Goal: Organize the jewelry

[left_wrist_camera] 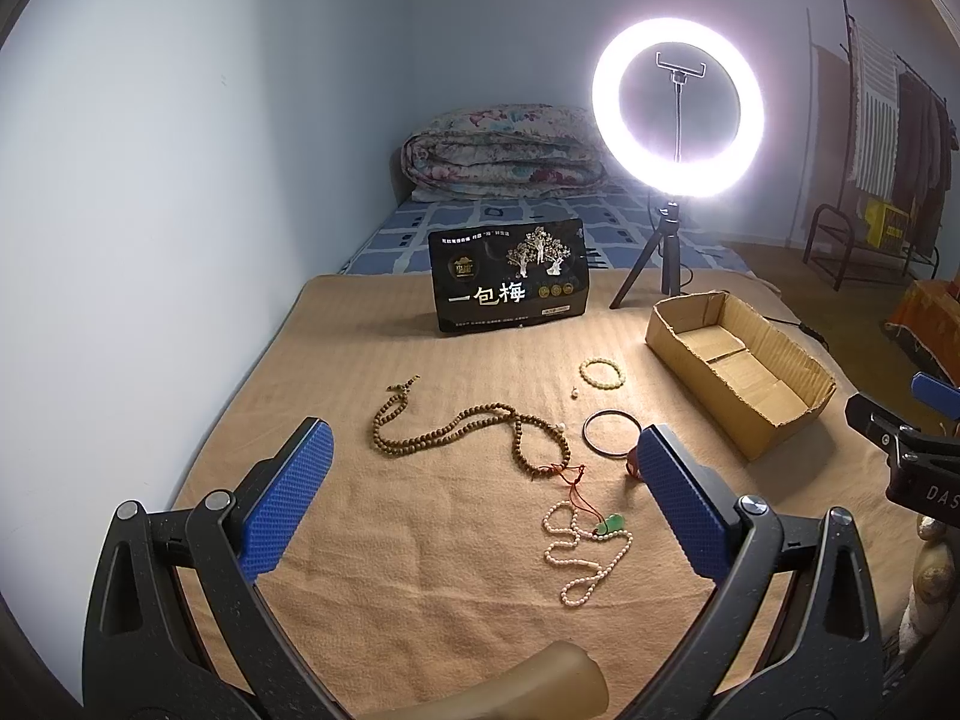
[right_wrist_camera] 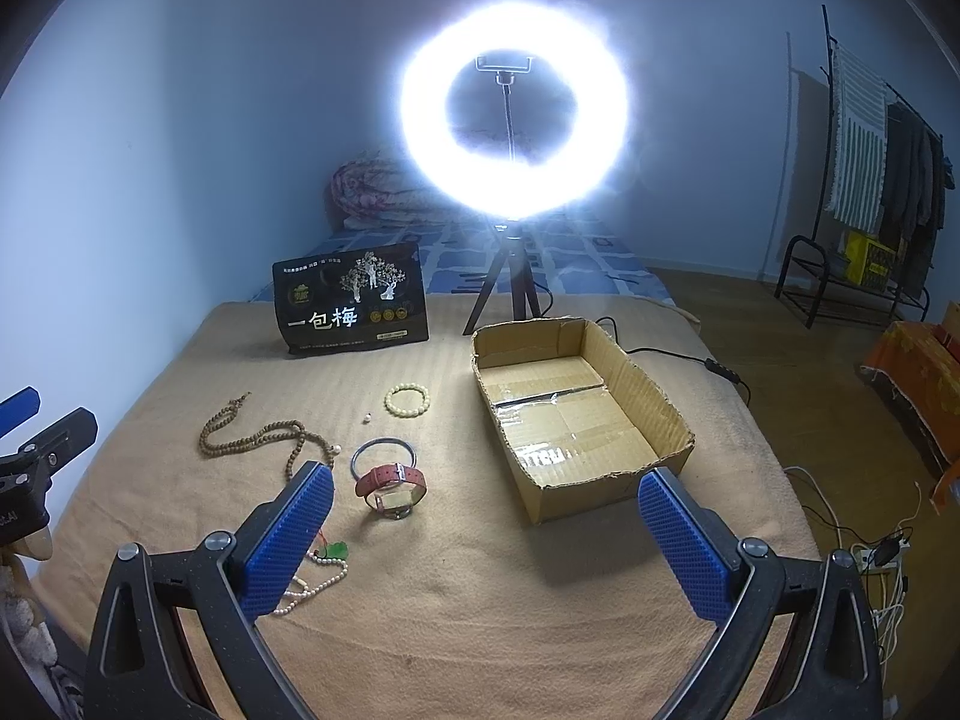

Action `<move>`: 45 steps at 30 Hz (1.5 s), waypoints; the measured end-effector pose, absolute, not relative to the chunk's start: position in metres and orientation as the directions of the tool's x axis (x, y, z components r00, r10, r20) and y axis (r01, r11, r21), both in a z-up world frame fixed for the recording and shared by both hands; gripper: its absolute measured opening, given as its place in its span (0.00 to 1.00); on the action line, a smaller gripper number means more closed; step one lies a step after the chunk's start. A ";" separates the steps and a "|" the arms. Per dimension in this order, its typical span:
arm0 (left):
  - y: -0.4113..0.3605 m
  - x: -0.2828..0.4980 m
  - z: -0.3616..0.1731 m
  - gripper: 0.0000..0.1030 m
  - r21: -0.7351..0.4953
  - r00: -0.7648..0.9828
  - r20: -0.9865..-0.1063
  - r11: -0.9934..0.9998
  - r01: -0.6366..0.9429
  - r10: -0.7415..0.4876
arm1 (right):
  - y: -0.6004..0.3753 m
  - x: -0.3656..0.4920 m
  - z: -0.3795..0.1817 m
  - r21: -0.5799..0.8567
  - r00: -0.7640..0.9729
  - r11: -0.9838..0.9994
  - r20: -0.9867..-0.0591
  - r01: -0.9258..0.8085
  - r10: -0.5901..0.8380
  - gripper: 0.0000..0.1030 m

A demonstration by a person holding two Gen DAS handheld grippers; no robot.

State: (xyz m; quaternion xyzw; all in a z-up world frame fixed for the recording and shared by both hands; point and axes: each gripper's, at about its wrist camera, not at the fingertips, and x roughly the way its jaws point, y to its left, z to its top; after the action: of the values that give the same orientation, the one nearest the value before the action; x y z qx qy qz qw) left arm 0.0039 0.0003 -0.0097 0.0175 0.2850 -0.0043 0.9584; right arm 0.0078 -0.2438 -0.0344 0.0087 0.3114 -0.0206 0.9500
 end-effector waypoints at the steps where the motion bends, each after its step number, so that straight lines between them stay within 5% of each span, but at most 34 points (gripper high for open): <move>1: 0.000 0.004 -0.010 1.00 0.031 0.837 -0.547 0.999 0.018 0.002 | -0.244 0.008 -0.035 0.005 0.805 0.999 -0.593 0.044 -0.032 1.00; 36: 0.008 0.024 -0.048 1.00 0.042 0.806 -0.592 0.999 0.012 0.015 | -0.245 0.028 -0.052 0.016 0.756 1.000 -0.654 0.023 -0.007 0.99; 45: 0.014 0.038 -0.069 1.00 0.026 0.758 -0.651 0.997 0.069 -0.035 | -0.247 0.049 -0.083 0.134 0.679 0.988 -0.719 -0.071 0.146 0.87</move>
State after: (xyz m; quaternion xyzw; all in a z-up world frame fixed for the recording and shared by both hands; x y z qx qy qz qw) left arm 0.0377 0.0139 -0.0689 0.0243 0.3468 -0.0277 0.9372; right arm 0.0490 -0.2471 -0.0827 0.0473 0.3961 0.0595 0.9150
